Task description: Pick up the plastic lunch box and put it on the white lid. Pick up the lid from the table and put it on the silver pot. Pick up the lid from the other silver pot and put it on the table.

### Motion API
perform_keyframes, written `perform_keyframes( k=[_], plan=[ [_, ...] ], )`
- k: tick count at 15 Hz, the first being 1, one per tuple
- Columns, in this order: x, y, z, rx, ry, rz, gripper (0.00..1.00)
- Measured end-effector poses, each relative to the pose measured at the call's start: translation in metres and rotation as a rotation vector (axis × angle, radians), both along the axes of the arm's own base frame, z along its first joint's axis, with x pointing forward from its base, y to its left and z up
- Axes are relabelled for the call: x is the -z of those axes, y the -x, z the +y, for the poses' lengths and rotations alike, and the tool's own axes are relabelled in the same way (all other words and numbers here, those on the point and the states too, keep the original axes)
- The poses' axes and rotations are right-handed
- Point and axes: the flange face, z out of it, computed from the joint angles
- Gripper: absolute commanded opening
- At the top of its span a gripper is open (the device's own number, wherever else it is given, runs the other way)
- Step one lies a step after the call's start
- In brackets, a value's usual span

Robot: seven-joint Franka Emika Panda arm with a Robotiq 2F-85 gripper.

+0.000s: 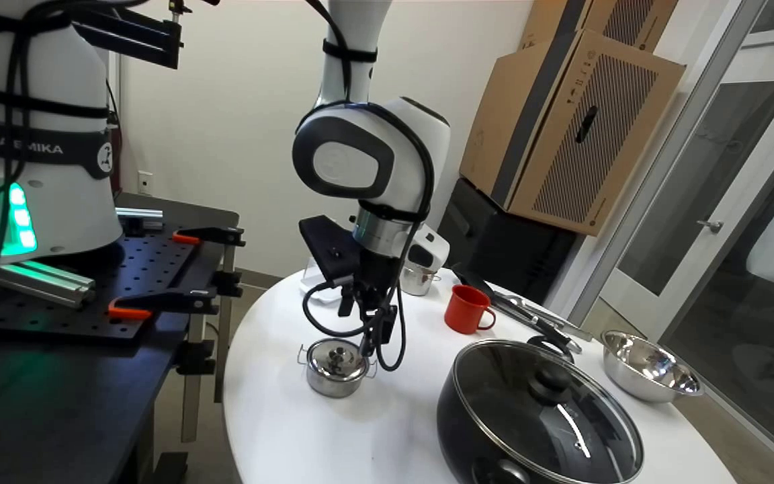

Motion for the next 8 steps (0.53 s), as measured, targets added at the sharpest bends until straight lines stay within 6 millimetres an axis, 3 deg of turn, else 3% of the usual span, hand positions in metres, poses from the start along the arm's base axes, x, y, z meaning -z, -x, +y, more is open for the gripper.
perform_keyframes(
  k=[8],
  plan=[
    [0.016, -0.001, 0.004, 0.038, 0.045, 0.034, 1.00]
  ],
)
